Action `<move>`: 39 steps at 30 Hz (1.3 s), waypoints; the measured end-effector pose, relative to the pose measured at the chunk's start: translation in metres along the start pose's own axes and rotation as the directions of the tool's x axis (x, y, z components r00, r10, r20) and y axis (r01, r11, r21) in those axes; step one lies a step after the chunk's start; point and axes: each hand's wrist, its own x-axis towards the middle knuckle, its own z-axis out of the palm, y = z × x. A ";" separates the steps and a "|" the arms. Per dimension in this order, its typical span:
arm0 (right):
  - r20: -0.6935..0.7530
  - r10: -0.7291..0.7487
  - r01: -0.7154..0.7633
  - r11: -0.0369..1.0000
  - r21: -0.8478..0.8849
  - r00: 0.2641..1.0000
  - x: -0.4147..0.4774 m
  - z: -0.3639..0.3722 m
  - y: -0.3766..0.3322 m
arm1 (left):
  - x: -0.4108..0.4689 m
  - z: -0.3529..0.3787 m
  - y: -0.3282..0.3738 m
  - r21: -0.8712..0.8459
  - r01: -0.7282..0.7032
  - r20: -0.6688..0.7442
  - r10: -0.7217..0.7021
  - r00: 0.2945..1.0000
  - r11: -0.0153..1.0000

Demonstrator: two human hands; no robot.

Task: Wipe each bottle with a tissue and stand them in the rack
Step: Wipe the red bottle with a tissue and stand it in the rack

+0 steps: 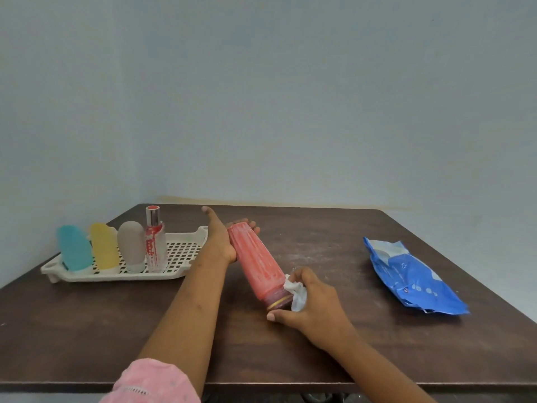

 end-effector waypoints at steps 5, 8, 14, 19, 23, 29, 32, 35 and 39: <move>-0.059 0.019 -0.016 0.998 0.061 0.998 0.001 -0.001 0.004 | -0.001 0.004 0.006 0.076 0.022 0.204 -0.037 0.978 0.997; -0.055 0.033 -0.029 0.997 0.073 0.998 0.003 -0.001 0.004 | -0.004 0.007 0.006 0.032 -0.044 0.234 0.036 0.972 0.998; -0.016 0.031 -0.030 0.997 0.066 0.999 0.002 -0.002 0.004 | -0.010 -0.004 -0.017 -0.059 -0.139 0.225 0.149 0.963 0.989; 0.001 0.006 -0.006 0.997 0.080 1.000 0.001 -0.002 0.002 | -0.028 0.004 -0.035 0.033 -0.171 0.260 0.157 0.953 0.985; -0.004 0.004 -0.003 0.997 0.080 1.000 0.002 -0.001 0.004 | -0.034 0.003 -0.043 0.045 -0.068 0.252 0.055 0.966 0.997; 0.001 -0.027 0.027 0.997 0.079 1.000 0.012 0.003 0.008 | -0.031 0.003 -0.039 0.049 -0.073 0.162 0.064 0.985 0.996; -0.088 -0.027 0.040 0.988 0.152 0.996 0.022 0.003 0.011 | -0.016 -0.003 -0.031 0.032 -0.084 0.115 0.080 0.990 0.996; -0.222 -0.025 0.069 0.979 0.191 0.975 0.034 -0.002 0.018 | 0.001 -0.007 -0.021 0.021 -0.077 0.078 0.075 0.994 0.997; -0.215 -0.121 0.136 0.989 0.052 0.969 0.048 -0.002 0.029 | 0.015 -0.007 -0.015 0.019 -0.083 0.054 0.082 0.995 0.996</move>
